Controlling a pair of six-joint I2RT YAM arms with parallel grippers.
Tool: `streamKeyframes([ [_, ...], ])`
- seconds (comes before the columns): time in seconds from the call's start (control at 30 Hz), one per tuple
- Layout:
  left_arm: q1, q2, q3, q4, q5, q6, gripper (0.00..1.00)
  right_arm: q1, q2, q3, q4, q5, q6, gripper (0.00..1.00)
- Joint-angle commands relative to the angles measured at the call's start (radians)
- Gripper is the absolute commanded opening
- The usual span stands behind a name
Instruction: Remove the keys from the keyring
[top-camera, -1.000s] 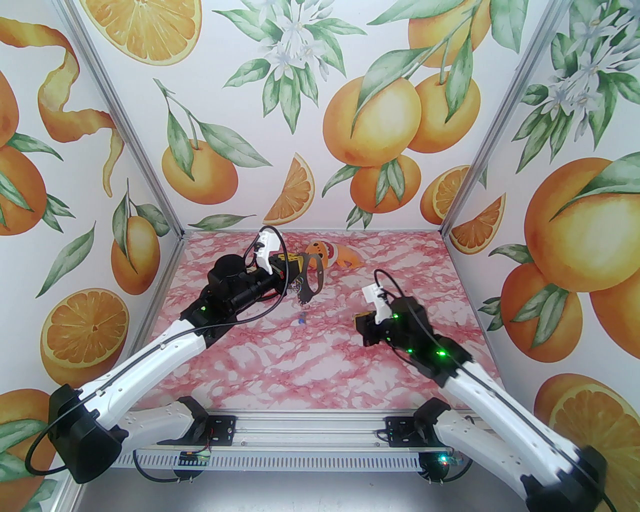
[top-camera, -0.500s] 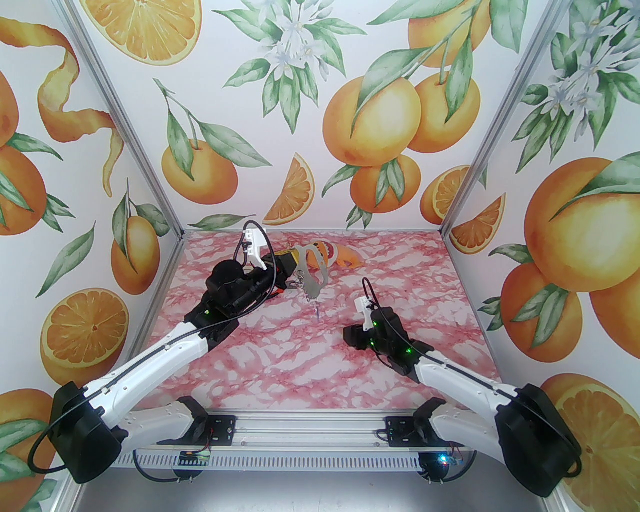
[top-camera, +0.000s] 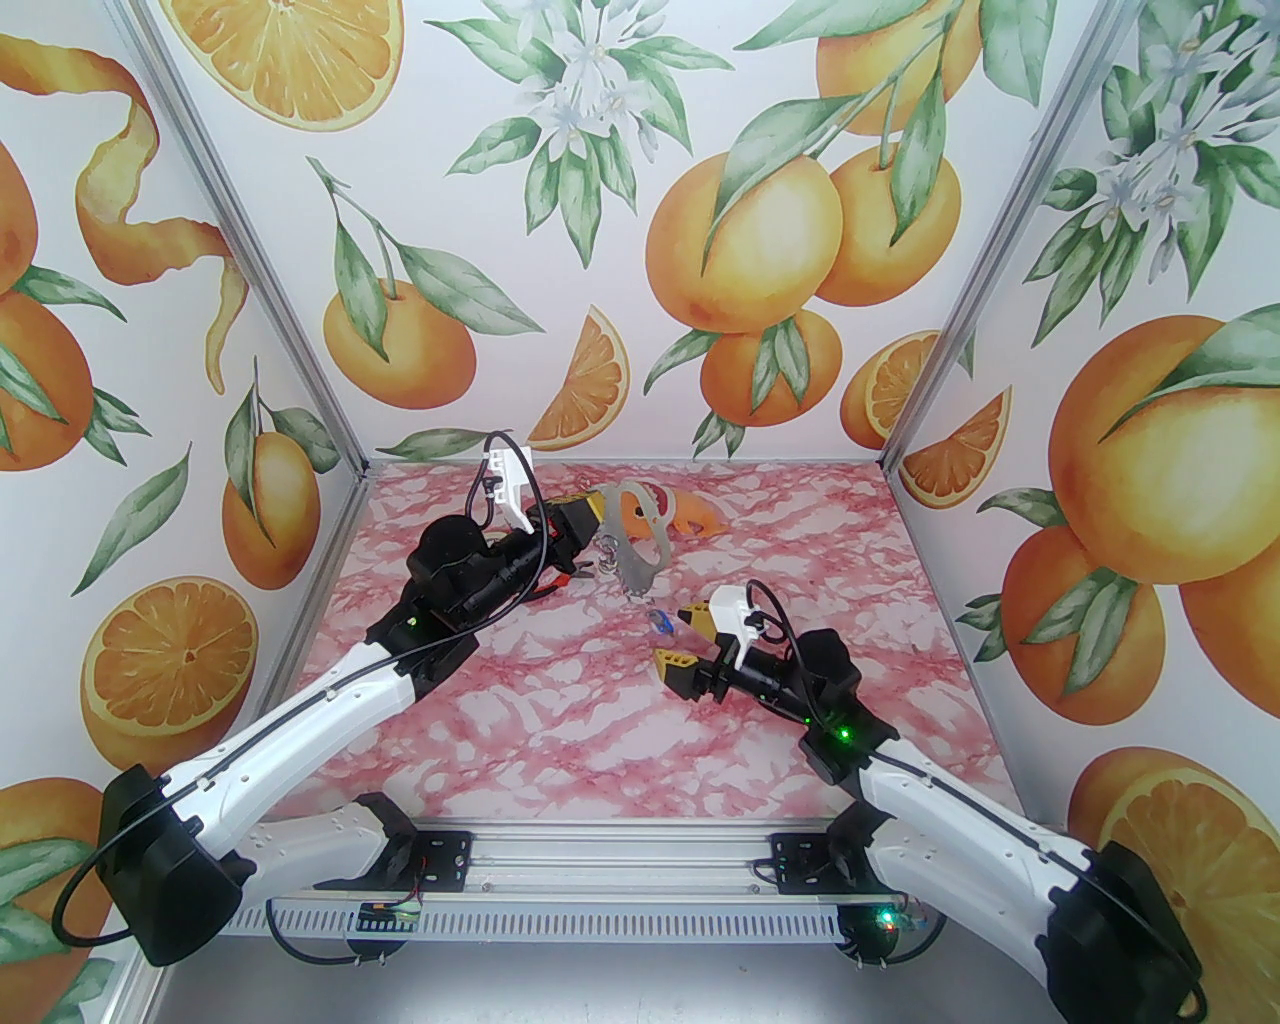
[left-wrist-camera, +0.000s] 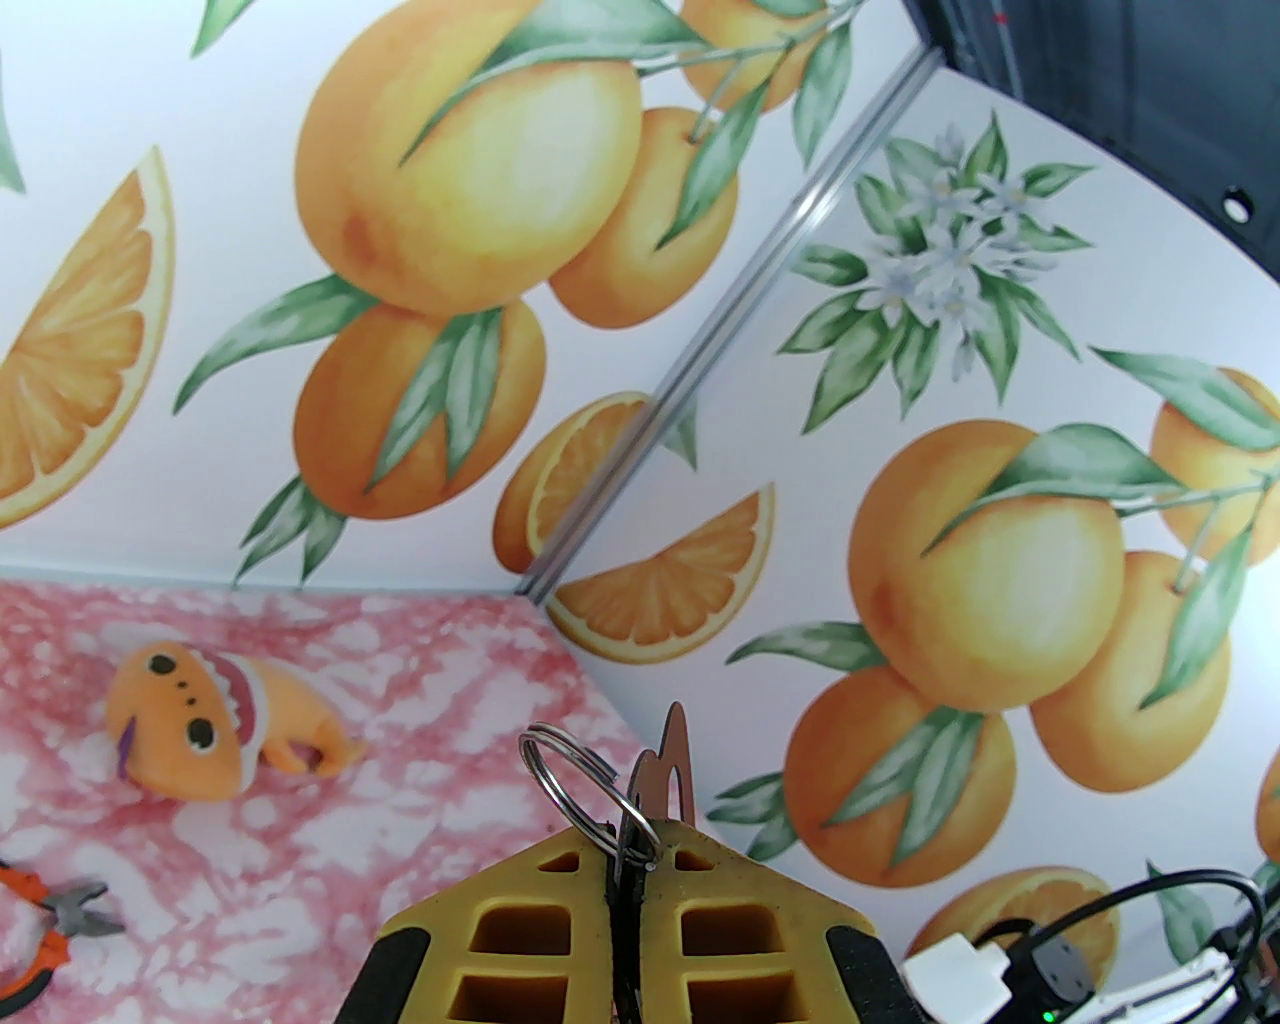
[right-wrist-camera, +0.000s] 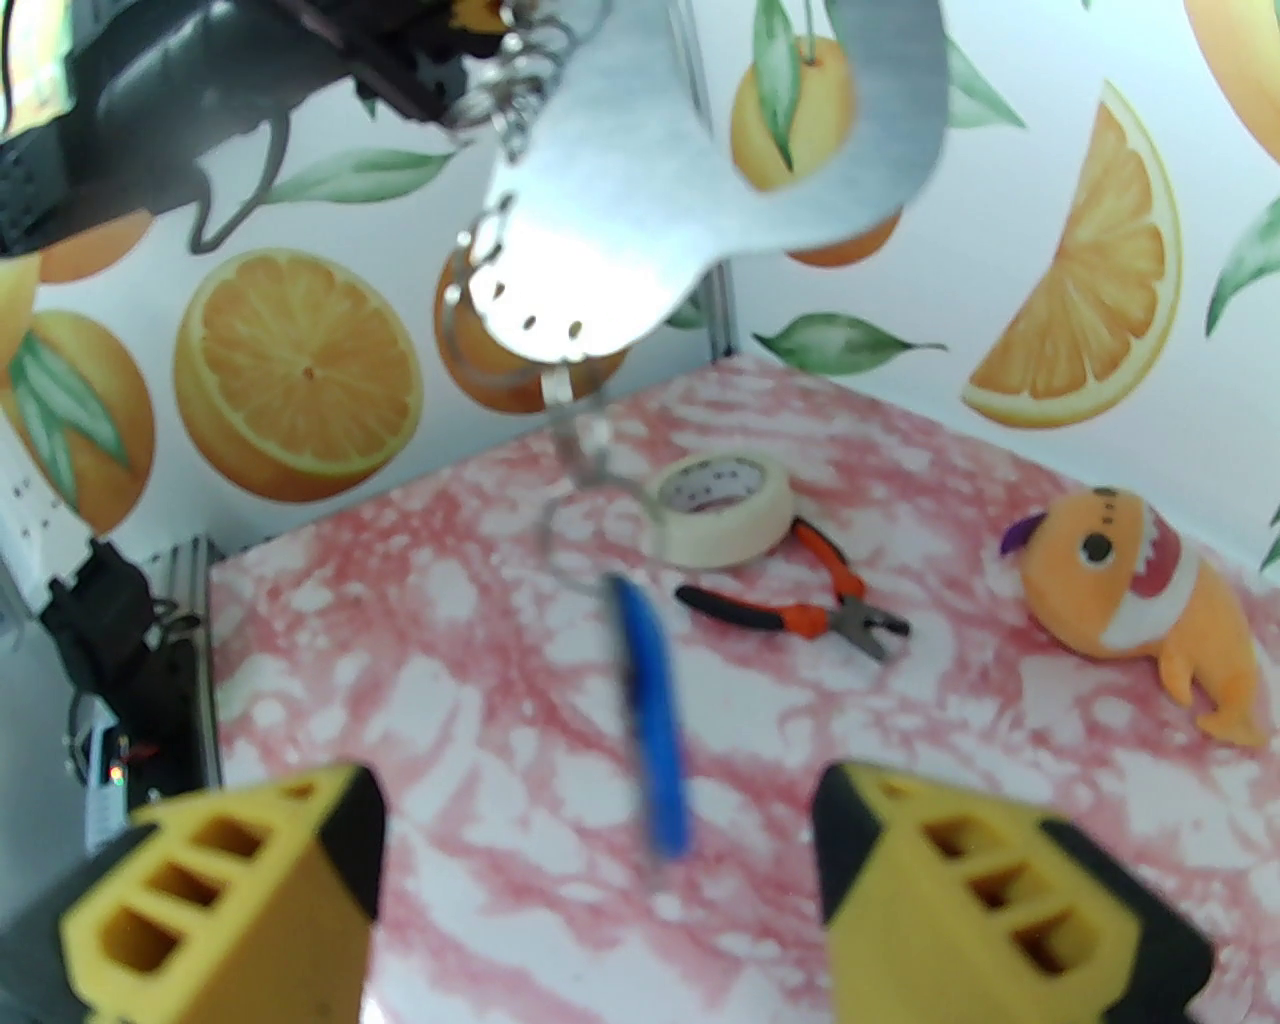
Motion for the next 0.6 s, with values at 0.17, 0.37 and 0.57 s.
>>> streamKeyframes([
  [0.17, -0.054, 0.018, 0.086, 0.041, -0.02, 0.01, 0.0, 0.058, 0.128, 0.066, 0.217, 0.009, -0.069, 0.78],
  [0.37, -0.068, 0.024, 0.097, 0.046, -0.029, 0.018, 0.0, 0.07, 0.157, 0.064, 0.303, 0.006, -0.029, 0.67],
  [0.57, -0.075, 0.02, 0.099, 0.045, -0.045, 0.027, 0.0, 0.071, 0.162, 0.058, 0.315, -0.048, 0.018, 0.44],
])
